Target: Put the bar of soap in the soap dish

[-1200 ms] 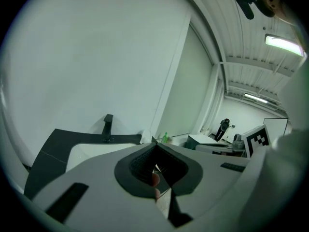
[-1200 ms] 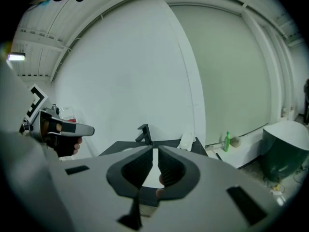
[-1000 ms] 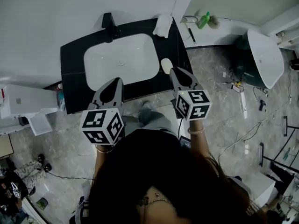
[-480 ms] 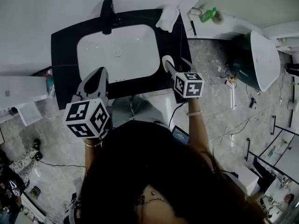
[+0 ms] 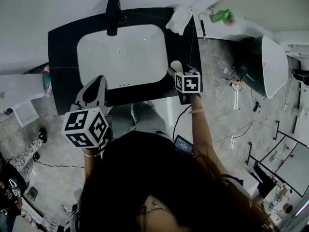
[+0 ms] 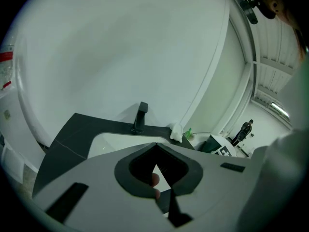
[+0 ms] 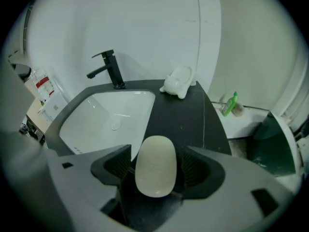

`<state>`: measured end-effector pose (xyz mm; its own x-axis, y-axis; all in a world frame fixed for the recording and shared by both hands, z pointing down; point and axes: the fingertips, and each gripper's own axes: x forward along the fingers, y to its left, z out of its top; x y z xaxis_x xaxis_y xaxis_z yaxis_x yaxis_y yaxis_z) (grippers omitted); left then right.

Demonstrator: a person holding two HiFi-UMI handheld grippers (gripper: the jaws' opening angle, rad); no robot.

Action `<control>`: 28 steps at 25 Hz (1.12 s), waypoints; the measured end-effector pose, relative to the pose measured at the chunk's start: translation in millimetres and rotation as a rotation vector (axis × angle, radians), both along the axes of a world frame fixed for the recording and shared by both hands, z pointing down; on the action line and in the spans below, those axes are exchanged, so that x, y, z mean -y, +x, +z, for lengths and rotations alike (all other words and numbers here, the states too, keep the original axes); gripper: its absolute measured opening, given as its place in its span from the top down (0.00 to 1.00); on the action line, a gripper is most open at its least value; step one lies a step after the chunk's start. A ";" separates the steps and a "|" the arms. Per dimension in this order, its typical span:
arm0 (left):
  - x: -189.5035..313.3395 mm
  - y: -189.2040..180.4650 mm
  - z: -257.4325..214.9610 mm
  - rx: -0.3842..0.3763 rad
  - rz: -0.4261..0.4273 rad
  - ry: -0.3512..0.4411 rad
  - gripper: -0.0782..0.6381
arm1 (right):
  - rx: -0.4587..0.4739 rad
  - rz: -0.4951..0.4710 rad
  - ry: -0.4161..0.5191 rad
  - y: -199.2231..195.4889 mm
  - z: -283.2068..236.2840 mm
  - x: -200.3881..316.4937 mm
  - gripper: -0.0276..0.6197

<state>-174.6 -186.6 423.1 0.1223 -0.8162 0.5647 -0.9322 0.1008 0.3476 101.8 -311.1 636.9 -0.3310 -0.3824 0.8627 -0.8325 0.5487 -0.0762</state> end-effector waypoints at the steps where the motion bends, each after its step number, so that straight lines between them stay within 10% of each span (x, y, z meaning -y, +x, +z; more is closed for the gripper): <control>1: -0.2 -1.6 2.5 0.000 -0.003 -0.007 0.89 | -0.018 -0.006 -0.008 1.5 4.7 0.3 0.48; 28: 11.8 -14.5 11.5 -0.012 -0.021 -0.022 0.89 | 0.002 0.118 -0.041 5.6 7.9 15.9 0.49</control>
<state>-189.2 -198.5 434.7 0.1120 -0.8061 0.5811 -0.9257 0.1279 0.3559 107.5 -327.0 644.7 -0.2881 -0.3832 0.8776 -0.8908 0.4436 -0.0987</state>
